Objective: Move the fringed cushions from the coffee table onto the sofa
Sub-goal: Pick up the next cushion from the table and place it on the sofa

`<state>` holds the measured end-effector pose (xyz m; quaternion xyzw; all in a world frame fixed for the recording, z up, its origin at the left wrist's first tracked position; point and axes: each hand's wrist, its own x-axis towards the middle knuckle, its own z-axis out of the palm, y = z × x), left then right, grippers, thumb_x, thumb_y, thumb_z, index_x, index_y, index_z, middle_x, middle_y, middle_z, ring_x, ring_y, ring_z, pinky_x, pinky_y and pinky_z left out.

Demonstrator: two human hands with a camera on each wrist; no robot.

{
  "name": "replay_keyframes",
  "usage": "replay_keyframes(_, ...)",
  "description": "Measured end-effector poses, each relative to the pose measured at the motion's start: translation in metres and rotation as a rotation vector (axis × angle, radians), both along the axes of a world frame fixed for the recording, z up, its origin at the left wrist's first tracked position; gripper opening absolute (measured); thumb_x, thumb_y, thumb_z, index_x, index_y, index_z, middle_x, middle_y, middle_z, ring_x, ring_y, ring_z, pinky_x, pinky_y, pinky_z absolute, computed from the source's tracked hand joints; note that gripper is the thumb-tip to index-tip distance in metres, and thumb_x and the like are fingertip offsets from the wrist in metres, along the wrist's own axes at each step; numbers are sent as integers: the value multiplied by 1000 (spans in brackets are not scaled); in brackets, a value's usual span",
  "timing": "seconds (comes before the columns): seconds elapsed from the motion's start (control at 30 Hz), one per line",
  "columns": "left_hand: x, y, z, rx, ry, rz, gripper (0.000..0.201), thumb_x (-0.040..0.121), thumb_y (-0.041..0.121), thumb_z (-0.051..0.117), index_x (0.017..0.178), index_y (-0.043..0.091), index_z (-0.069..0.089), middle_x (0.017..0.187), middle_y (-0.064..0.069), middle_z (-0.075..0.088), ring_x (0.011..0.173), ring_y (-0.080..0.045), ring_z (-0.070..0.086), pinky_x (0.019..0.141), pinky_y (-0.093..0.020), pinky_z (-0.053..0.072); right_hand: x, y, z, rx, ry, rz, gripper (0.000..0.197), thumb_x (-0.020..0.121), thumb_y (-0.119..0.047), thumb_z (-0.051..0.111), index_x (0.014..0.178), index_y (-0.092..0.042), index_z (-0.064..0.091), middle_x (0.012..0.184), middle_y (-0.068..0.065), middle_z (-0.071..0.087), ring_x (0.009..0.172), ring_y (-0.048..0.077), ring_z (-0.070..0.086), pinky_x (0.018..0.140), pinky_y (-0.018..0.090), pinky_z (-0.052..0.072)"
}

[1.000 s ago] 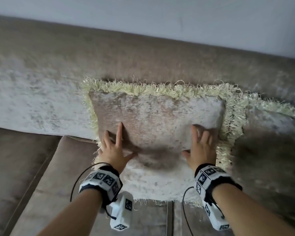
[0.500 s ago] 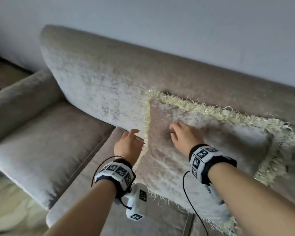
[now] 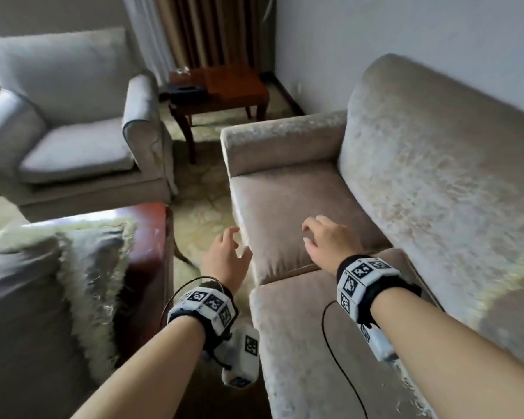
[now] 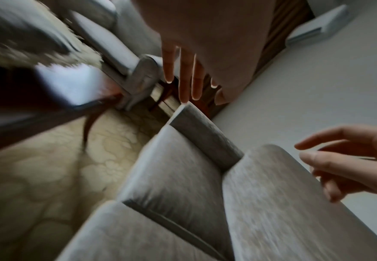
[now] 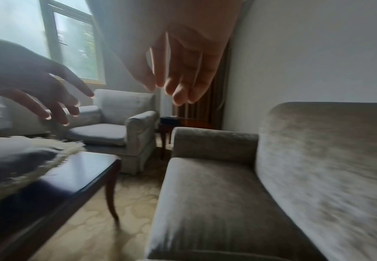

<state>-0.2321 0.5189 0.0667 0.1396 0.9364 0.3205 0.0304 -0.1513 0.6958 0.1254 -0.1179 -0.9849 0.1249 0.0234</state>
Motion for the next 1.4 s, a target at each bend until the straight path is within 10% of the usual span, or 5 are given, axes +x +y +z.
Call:
replay_keyframes(0.37,-78,-286,-26,6,25,465,40,83,26,56,122,17,50,106,-9,59,95,-30,59,83,-42,47,-157,-277,-37,49,-190,475,31,90,-29,47,119,-15,48,118,7,54,98,32,59,80,40,50)
replay_keyframes(0.5,-97,-385,-28,26,222,542,47,77,26,59,120,10,53,100,-15,58,90,-32,59,80,-46,50,-183,-362,-69,-34,-368,443,84,81,-55,57,145,-35,6,127,8,43,103,30,57,80,37,51)
replay_keyframes(0.7,-101,-505,-52,-169,15,612,102,60,60,72,143,36,19,132,-11,30,124,-25,32,106,-44,26,-186,-464,-129,-175,-437,319,123,64,-63,68,127,-50,-36,143,22,22,119,38,49,94,46,47)
replay_keyframes(1.1,-104,-617,-124,-231,-189,613,129,25,94,41,138,53,-4,152,-16,4,140,-29,6,113,-48,13,-254,-479,-164,-243,-378,110,113,70,-53,70,136,-51,-21,118,24,43,85,32,58,80,38,48)
replay_keyframes(1.4,-133,-682,-143,-43,-388,524,152,17,85,65,140,44,-15,154,-9,17,140,-24,21,113,-48,22,-223,-487,-189,-657,-438,256,140,42,-52,79,125,-51,-33,149,27,6,142,32,13,117,39,13)
